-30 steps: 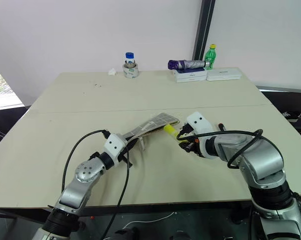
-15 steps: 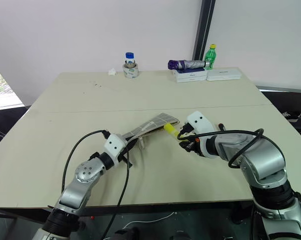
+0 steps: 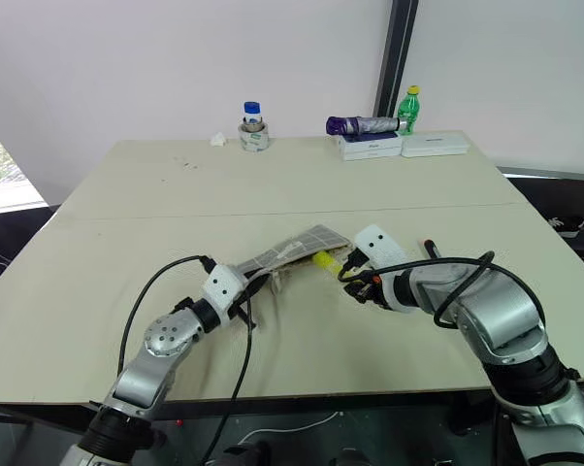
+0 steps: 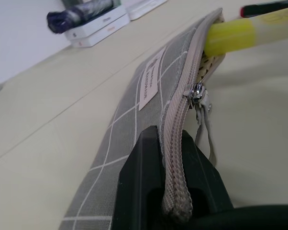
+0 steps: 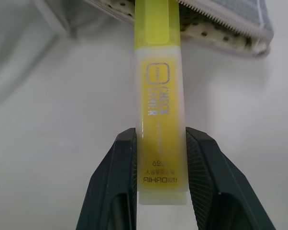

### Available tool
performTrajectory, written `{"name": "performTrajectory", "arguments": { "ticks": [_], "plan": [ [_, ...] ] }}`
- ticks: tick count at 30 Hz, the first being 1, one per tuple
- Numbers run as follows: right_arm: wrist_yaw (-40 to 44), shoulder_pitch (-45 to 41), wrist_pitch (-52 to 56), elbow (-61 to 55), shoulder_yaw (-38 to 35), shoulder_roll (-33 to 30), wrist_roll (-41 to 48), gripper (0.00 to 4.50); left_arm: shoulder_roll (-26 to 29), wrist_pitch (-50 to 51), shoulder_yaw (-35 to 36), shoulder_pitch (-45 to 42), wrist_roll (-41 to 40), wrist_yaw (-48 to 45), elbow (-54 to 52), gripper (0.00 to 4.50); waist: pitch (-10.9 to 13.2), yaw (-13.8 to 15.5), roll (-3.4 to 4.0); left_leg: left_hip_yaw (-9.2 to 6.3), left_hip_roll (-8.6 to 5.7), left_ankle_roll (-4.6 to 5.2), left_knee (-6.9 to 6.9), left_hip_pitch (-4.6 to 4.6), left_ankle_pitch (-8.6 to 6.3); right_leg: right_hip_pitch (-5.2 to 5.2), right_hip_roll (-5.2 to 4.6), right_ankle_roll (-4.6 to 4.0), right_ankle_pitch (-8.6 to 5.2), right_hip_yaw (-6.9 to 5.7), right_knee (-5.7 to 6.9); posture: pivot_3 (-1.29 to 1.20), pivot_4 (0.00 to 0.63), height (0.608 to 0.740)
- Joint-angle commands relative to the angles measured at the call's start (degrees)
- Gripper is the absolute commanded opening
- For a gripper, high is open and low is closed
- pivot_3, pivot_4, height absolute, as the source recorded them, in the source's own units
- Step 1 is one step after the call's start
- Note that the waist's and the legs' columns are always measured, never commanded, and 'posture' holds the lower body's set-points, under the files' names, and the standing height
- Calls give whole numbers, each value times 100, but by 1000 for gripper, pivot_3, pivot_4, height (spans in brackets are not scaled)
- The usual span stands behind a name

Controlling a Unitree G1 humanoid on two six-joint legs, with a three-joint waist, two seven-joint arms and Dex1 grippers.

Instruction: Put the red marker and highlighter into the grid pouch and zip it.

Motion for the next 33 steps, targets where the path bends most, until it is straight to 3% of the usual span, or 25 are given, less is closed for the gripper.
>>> {"name": "performTrajectory", "arguments": {
  "ticks": [1,7,15,22,28,33],
  "plan": [
    [343,-149,-350,-287,272,-278,16,835,257,-423,-199,3,-41,-474,-332,0,0,-3,0,0,0,0,0,0,0,0,0,0,0,0,-1,0,150,740],
    [831,-200,-851,-282,842,-631,-109,835,831,-1076,-517,63,0,-1227,-346,0,1,-5,1,1,3,2,-2,-1,-2,-1,-2,-2,-1,0,-6,0,150,740],
    [1058,-281,-1124,-197,900,-594,-198,835,1010,-1389,-540,48,-4,-1481,-222,0,1,-1,1,1,4,3,-1,-5,-3,-4,-4,-2,-1,0,-7,0,150,740],
    [1240,-246,-1173,-394,83,-861,-9,4387,850,-858,-264,-22,-156,-1179,-124,0,1,3,1,1,4,3,0,-6,-3,-4,-4,-1,0,0,-6,0,150,740],
    [1590,349,-1410,-482,-1003,-1428,236,4387,182,501,191,-256,-650,-552,-284,0,3,32,-4,-3,4,5,3,-7,-4,2,-3,1,-1,-10,-8,0,150,740],
    [837,786,-1510,610,-1348,-1425,-388,4387,-350,1206,388,-517,-855,-62,-303,0,3,4,-4,0,4,6,13,-3,-4,9,-3,2,0,-12,-5,0,150,740]
  ]
}}
